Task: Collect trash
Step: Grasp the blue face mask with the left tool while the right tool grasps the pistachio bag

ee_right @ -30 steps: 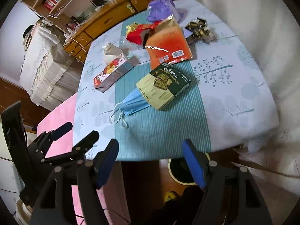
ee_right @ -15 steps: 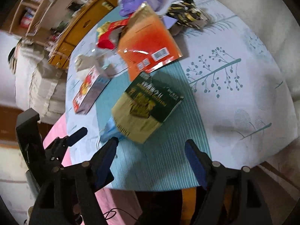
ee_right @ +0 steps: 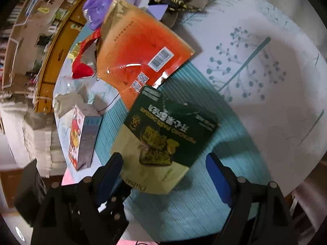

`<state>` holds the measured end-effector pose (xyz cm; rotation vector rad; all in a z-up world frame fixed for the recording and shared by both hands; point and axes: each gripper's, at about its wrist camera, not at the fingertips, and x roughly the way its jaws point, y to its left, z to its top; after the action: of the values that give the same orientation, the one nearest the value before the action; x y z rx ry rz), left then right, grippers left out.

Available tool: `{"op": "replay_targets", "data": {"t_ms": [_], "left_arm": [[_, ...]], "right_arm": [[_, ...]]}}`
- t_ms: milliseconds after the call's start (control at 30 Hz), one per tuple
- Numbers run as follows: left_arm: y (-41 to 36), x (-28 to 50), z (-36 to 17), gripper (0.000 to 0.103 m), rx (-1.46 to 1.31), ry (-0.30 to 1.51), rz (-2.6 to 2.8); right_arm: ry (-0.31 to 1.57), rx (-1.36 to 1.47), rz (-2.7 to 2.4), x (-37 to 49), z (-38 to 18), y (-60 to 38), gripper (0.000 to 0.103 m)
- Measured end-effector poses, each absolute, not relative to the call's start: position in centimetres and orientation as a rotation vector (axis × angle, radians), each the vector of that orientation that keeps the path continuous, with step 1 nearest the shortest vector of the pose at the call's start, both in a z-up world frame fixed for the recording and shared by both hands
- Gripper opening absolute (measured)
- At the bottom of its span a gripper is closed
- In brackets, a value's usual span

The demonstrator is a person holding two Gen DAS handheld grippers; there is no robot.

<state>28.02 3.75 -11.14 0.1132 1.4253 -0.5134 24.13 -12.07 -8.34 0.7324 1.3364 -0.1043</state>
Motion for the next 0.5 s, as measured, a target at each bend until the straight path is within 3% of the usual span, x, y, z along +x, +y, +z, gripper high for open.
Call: {"op": "replay_targets", "data": {"t_ms": [300, 500], "left_arm": [[6.7, 28.3, -11.0, 0.01, 0.062, 1.445, -0.575], [8.4, 28.9, -9.5, 0.01, 0.06, 1.421, -0.604]], "right_arm": [[1.341, 0.814, -0.274, 25.3, -8.7, -11.6, 0.089], [1.326, 0.782, -0.291, 26.5, -8.2, -10.5, 0.074]]}}
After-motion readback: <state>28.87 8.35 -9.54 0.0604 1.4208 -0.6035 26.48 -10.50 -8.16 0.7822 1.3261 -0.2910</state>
